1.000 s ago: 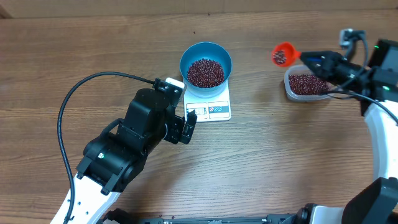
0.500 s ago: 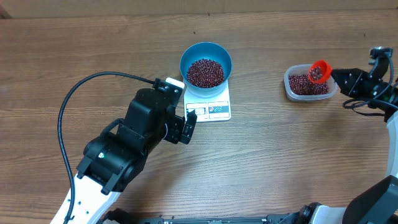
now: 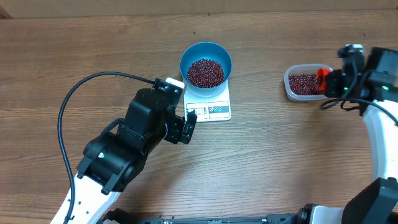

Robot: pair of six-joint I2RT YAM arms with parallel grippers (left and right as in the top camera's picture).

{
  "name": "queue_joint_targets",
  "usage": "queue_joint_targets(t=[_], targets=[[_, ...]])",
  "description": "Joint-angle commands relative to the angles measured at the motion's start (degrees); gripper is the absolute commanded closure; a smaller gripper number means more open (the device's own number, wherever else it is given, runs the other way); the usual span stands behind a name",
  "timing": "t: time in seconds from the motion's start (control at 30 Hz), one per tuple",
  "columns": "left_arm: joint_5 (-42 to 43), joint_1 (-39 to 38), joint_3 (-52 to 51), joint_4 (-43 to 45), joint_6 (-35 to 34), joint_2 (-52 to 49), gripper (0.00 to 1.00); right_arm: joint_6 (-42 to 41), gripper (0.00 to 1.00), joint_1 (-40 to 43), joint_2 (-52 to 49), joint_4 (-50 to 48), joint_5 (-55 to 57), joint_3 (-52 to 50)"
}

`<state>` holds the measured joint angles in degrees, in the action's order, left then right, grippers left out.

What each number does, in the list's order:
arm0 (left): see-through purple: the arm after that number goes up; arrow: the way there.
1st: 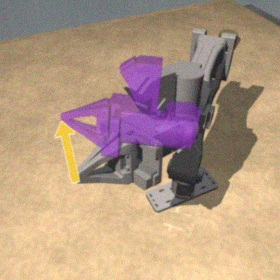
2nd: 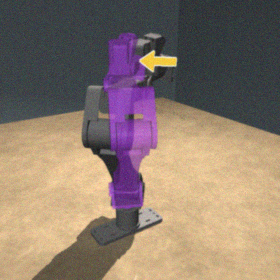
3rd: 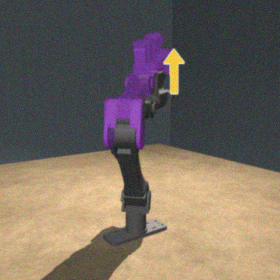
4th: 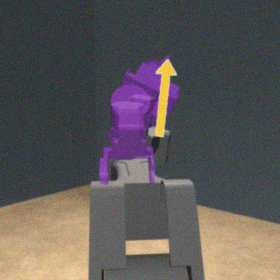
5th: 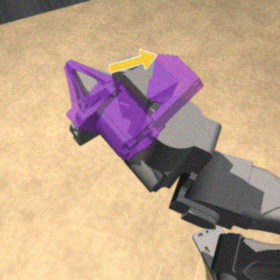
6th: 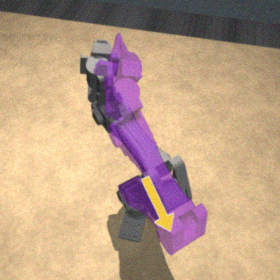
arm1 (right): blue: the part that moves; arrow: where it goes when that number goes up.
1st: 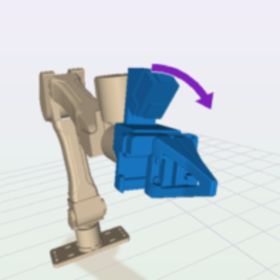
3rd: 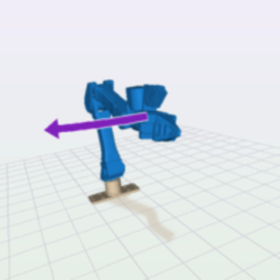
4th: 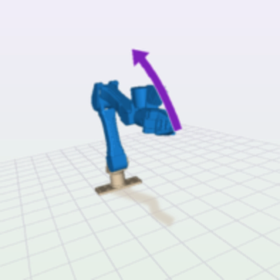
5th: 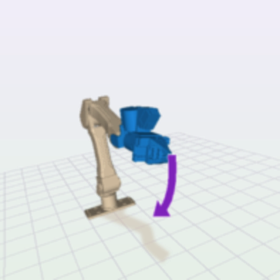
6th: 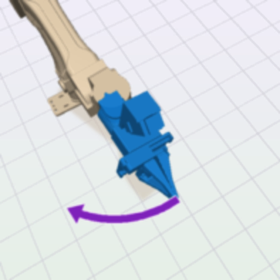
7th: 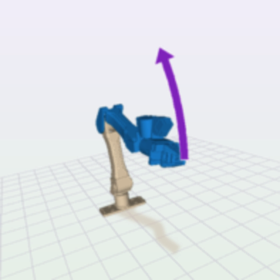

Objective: Scoop item into bowl and weigh 150g on scale

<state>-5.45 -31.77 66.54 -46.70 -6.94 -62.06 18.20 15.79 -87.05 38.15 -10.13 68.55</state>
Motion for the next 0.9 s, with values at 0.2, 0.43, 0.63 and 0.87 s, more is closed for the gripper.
queue_joint_targets(t=[0.2, 0.43, 0.63, 0.87], targets=[[-0.7, 0.3, 0.7, 0.2, -0.1, -0.2, 0.00, 0.9, 0.96, -8.9, 2.2, -2.1, 30.6, 0.9], [-0.7, 0.3, 0.7, 0.2, -0.1, -0.2, 0.01, -1.7, 0.96, -9.7, 2.4, -4.3, 25.8, 0.9], [-0.7, 0.3, 0.7, 0.2, -0.1, -0.2, 0.01, -1.6, 0.96, -9.7, 4.1, -5.9, 4.8, 0.9], [-0.7, 0.3, 0.7, 0.2, -0.1, -0.2, 0.00, -5.3, 0.96, -9.7, 5.2, -14.4, -29.4, 0.9]])
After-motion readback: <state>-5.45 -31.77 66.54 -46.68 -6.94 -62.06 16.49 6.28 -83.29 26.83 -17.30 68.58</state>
